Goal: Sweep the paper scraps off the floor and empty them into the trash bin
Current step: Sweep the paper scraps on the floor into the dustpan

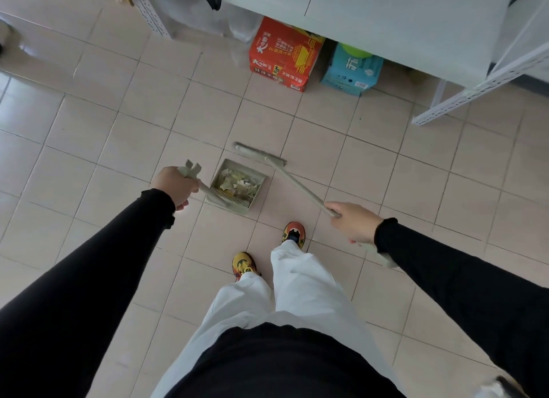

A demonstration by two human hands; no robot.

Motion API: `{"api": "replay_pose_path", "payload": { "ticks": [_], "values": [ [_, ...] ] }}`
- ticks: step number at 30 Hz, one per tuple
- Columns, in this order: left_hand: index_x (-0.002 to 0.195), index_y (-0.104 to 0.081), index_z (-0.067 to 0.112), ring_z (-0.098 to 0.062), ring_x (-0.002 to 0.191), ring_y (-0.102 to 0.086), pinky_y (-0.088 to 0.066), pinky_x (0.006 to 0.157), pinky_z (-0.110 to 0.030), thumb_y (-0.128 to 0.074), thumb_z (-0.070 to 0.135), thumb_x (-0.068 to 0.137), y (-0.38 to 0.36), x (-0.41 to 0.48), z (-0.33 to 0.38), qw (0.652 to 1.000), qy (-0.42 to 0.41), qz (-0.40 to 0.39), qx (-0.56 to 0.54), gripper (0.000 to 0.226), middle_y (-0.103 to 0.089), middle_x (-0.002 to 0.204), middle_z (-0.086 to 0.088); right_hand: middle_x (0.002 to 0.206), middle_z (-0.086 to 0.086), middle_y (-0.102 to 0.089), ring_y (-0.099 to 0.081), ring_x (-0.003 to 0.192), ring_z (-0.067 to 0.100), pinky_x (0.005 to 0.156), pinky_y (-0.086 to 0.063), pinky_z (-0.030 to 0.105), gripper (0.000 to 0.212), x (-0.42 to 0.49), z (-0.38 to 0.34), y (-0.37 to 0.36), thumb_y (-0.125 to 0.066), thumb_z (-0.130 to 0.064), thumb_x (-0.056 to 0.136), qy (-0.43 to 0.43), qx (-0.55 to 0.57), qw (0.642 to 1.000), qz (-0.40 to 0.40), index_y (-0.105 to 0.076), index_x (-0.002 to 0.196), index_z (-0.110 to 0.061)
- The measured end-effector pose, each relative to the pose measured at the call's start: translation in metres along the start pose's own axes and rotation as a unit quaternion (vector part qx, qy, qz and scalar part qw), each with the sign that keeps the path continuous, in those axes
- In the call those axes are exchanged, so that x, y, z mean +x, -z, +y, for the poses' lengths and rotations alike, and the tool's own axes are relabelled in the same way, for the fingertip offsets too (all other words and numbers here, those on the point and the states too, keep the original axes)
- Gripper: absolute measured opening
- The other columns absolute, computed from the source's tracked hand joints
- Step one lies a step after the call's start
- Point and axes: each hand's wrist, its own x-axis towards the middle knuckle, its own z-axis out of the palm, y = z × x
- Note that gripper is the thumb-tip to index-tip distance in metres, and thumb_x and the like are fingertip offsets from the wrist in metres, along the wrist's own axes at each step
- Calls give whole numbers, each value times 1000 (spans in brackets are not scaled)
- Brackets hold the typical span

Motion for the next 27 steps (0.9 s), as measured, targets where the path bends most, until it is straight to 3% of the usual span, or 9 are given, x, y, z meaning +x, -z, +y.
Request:
{"api": "replay_pose_path", "payload": {
  "ticks": [3,7,10,13,16,19,25,27],
  "values": [
    [104,-66,1,-21,55,-51,-42,49,-28,-61,12,88,-1,-4,-5,1000,0,-2,0,19,-68,97,-20,130,10,-58,-57,70,20,56,-45,24,50,23,-20,-12,-35,-16,100,6,2,1000,26,-37,150,-20],
    [107,-66,1,-21,55,-50,-43,49,-29,-60,12,89,-3,-6,-11,1000,-2,-1,-1,22,-68,96,-21,133,18,-56,-63,104,34,82,-53,35,48,49,-46,-38,-38,-6,98,-9,-42,999,-7,-38,146,-11],
    [104,-66,2,-20,54,-49,-43,50,-29,-60,12,89,-5,-7,-13,1000,-9,1,-8,19,-70,102,-24,123,17,-63,-65,86,32,77,-55,37,48,40,-48,-52,-40,-2,96,-2,-63,996,-56,-40,144,-7],
    [88,-62,8,-21,53,-49,-43,51,-29,-61,12,89,-6,-9,-17,1000,-16,8,-13,4,-70,109,-26,77,4,-59,-54,54,22,49,-47,24,42,12,-34,-53,-39,-9,98,14,-17,998,-63,-45,139,-3],
    [96,-64,4,-20,53,-49,-44,51,-29,-60,12,90,-8,-8,-23,1000,-17,8,-13,11,-70,101,-22,69,-3,-48,-45,48,14,32,-35,16,43,-21,-12,-53,-39,-18,98,3,21,998,-54,-46,141,-16],
    [107,-64,1,-19,53,-48,-43,49,-29,-60,13,90,-9,-9,-27,1000,-14,1,-20,21,-68,99,-20,80,-6,-55,-50,52,14,38,-38,18,50,-30,-6,-55,-38,-24,100,-2,22,999,-35,-37,149,-29],
    [103,-64,3,-19,52,-48,-43,49,-29,-59,12,90,-18,-12,-33,1000,-19,4,-16,17,-71,111,-25,122,14,-62,-62,67,25,69,-55,33,50,17,-40,-69,-35,-11,98,-2,0,1000,2,-39,147,-16],
    [93,-62,9,-19,51,-48,-42,49,-29,-59,11,90,-21,-13,-35,1000,-21,5,-16,5,-71,111,-25,119,17,-62,-62,72,28,72,-55,37,48,26,-51,-79,-34,-10,98,-10,-1,1000,-20,-39,146,-14]
  ]
}}
